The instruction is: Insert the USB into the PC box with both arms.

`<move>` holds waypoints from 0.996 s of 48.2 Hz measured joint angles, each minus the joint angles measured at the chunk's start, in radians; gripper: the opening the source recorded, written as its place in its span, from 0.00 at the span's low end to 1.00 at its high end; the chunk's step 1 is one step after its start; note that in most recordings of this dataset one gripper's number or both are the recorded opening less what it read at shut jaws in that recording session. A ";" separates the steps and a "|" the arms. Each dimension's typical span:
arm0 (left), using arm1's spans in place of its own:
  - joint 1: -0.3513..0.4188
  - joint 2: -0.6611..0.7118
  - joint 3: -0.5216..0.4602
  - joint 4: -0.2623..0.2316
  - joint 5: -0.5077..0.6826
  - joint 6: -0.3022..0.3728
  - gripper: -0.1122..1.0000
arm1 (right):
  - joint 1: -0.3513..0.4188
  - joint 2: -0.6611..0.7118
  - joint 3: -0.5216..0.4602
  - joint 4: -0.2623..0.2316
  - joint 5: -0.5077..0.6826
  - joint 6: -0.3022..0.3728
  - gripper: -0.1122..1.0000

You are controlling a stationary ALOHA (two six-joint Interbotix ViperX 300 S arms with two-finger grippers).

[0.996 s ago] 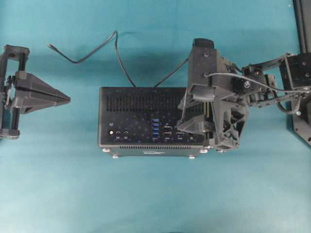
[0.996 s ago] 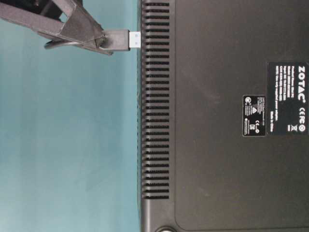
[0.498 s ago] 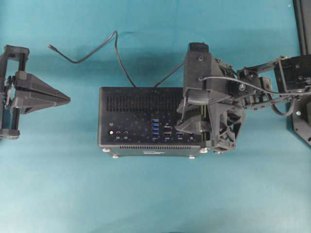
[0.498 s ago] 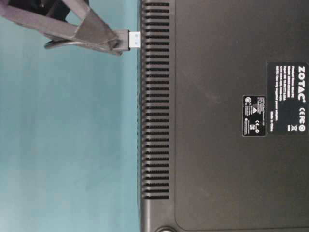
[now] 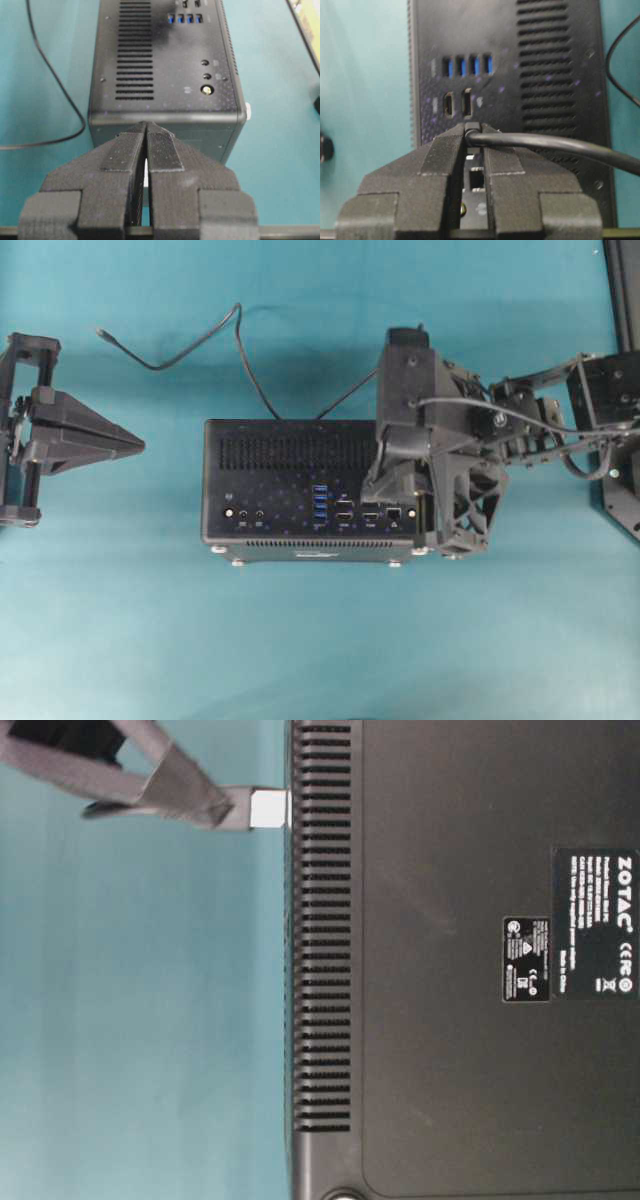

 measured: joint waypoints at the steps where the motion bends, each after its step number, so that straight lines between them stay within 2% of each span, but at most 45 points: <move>1: 0.000 0.000 0.000 0.000 0.000 0.002 0.10 | 0.002 0.000 -0.003 0.000 0.002 -0.002 0.19; 8: 0.000 0.000 0.000 0.000 0.000 0.000 0.10 | 0.009 0.008 -0.038 -0.020 0.008 0.000 0.18; 22: 0.000 -0.002 0.000 0.000 -0.008 0.000 0.10 | 0.044 0.101 -0.132 -0.158 0.089 0.000 0.18; 26: 0.000 -0.002 0.000 0.000 -0.011 0.000 0.10 | 0.054 0.129 -0.156 -0.184 0.109 0.000 0.18; 37: 0.000 -0.014 0.000 0.002 -0.012 0.000 0.10 | 0.057 0.147 -0.187 -0.225 0.124 0.000 0.18; 48: 0.000 -0.026 0.009 0.000 -0.012 0.000 0.10 | 0.055 0.163 -0.192 -0.235 0.126 0.000 0.18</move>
